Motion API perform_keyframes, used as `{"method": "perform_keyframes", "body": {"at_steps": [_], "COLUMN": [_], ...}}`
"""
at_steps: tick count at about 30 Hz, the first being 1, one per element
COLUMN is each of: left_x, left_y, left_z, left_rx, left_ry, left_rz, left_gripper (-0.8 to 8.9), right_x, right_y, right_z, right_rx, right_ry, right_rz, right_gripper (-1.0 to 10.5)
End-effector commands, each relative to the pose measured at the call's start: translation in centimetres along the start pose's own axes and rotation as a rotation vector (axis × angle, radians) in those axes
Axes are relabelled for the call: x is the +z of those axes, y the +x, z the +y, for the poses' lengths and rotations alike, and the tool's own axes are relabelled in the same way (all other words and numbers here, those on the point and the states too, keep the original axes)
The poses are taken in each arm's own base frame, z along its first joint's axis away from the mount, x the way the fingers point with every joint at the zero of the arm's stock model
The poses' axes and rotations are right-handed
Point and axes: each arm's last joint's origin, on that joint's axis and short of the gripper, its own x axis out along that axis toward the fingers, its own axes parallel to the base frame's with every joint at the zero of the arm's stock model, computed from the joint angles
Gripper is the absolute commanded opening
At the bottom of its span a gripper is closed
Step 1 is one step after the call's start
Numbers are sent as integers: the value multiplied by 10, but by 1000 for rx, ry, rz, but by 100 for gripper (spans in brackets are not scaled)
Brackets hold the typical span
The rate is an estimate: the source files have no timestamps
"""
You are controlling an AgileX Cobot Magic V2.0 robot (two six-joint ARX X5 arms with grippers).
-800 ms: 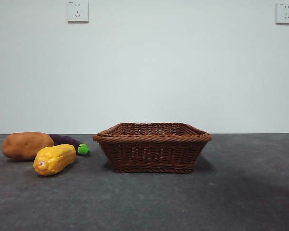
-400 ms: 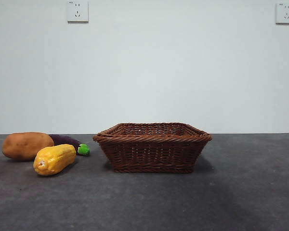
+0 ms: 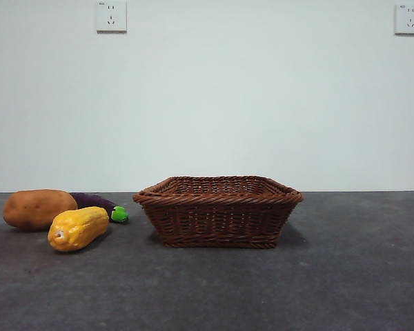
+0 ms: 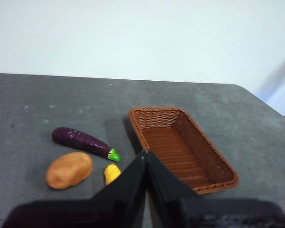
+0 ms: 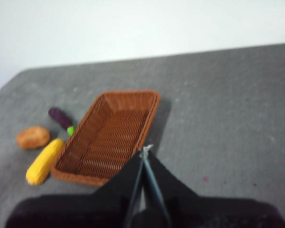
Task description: Help me put the vegetables on the table into the basket
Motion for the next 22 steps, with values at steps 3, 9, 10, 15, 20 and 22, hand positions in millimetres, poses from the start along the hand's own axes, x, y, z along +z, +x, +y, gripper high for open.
{"method": "perform_keyframes", "body": {"at_steps": [3, 9, 10, 15, 20, 22], "left_x": [11, 18, 19, 24, 29, 31], "left_y": [-2, 2, 4, 12, 16, 17], "left_z": [-4, -5, -4, -3, -2, -2], "left_rx": [-37, -51, -66, -113, -115, -113], "left_ry": [17, 5, 3, -13, -20, -23], "left_rz": [20, 82, 91, 123, 138, 144], "left_gripper": [-8, 0, 2, 354, 642, 643], "right_x": [2, 1, 1, 3, 3, 3], "right_y": [1, 2, 2, 0, 2, 3], "right_z": [0, 0, 0, 1, 0, 0], "right_rx": [7, 6, 6, 6, 6, 17], "right_ry": [-38, -35, -37, -39, -30, -26], "right_rz": [61, 96, 94, 85, 93, 99], "right_gripper": [-12, 7, 11, 287, 650, 661]}}
